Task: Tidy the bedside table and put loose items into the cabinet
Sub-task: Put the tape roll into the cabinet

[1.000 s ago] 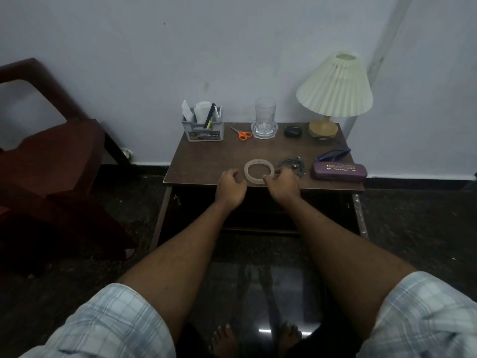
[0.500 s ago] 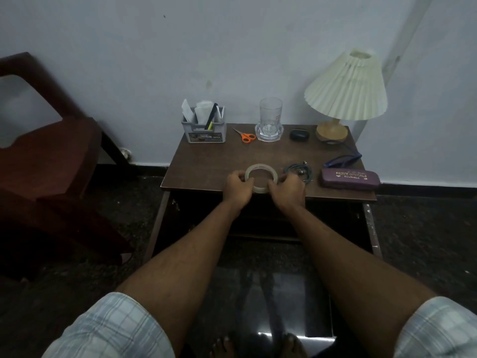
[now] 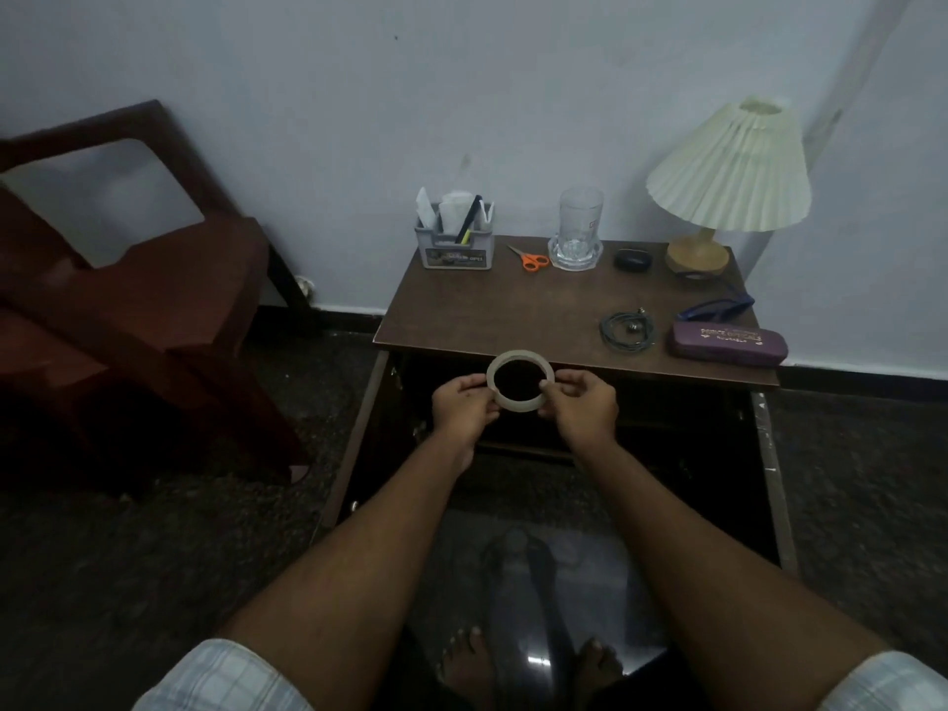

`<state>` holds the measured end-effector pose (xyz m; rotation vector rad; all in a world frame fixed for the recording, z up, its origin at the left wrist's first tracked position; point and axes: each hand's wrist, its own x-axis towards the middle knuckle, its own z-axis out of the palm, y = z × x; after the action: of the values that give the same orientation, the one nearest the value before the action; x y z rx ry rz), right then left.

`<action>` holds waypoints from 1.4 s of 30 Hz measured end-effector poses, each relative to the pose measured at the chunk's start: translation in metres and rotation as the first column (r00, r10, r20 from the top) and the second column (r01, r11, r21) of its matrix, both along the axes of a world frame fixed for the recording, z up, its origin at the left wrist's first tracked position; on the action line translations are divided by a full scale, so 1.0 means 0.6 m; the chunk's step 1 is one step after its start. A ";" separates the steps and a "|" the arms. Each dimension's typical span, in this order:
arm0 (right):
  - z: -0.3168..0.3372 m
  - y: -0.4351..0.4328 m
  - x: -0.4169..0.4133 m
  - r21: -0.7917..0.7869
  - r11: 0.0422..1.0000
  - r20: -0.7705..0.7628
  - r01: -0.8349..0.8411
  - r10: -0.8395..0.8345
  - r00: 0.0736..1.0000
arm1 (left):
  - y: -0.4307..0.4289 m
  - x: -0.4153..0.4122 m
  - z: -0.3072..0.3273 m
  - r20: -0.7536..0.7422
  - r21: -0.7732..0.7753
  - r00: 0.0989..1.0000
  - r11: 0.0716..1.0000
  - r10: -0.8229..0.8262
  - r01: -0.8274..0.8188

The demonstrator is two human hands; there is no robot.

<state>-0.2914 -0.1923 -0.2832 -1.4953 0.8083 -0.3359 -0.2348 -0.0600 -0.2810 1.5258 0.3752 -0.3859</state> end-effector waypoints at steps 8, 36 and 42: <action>-0.057 0.048 0.013 0.269 0.962 -0.033 -0.049 0.060 0.998 | 0.041 0.015 -0.055 -0.079 0.017 0.991 0.994 0.110 -0.109; -0.236 0.091 0.278 0.215 0.975 -0.295 -0.054 0.118 0.948 | 0.039 0.200 -0.190 -0.274 -0.151 0.921 0.933 0.279 -0.327; -0.236 0.100 0.313 0.236 0.932 -0.321 -0.274 0.341 0.884 | 0.043 0.214 -0.203 -0.299 -0.150 0.917 0.936 0.264 -0.318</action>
<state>-0.1034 -0.1320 -0.4250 -1.4992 0.8413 0.2560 -0.1062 -0.0339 -0.4028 1.2015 0.7538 -0.3852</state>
